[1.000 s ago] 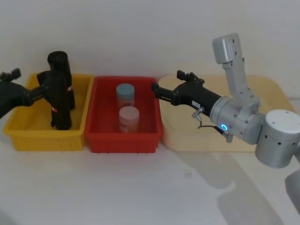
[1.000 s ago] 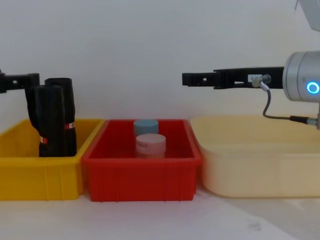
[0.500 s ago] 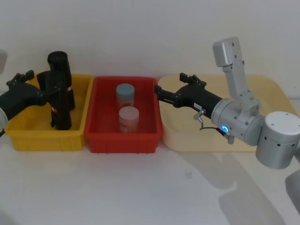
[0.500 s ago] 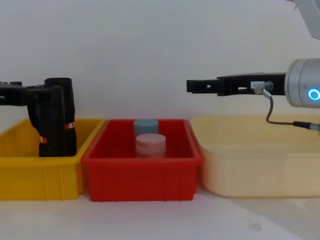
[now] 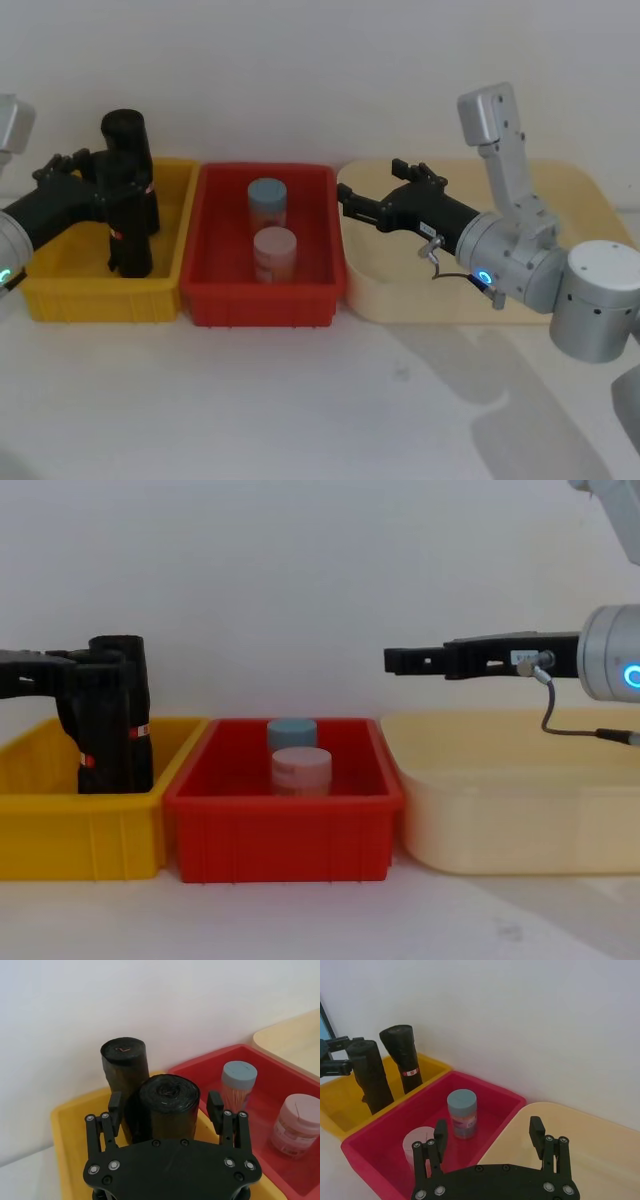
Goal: Pick up the garbage bag with the one hand and transfer it to the other hand.
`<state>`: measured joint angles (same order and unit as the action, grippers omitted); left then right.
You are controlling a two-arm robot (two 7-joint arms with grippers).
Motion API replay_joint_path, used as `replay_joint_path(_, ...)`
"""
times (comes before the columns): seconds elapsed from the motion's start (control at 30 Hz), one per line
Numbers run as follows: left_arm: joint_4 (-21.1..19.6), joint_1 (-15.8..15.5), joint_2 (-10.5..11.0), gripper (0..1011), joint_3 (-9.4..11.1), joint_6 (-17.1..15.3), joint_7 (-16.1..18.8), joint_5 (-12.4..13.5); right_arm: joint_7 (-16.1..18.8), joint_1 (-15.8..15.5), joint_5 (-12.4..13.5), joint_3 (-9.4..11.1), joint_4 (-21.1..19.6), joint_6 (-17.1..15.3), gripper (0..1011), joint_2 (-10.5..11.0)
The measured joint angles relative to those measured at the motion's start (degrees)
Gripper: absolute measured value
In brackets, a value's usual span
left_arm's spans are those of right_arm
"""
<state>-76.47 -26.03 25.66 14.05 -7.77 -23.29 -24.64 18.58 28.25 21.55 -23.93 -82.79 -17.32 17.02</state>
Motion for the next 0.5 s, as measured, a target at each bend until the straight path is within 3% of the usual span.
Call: replay_joint_path(0.5,3.01,-1.83,-0.72,1000,0.82,0.58,-1.19,-0.68,2.13,0.99,-0.31,-0.73,0.56,-1.35,1004,0.15)
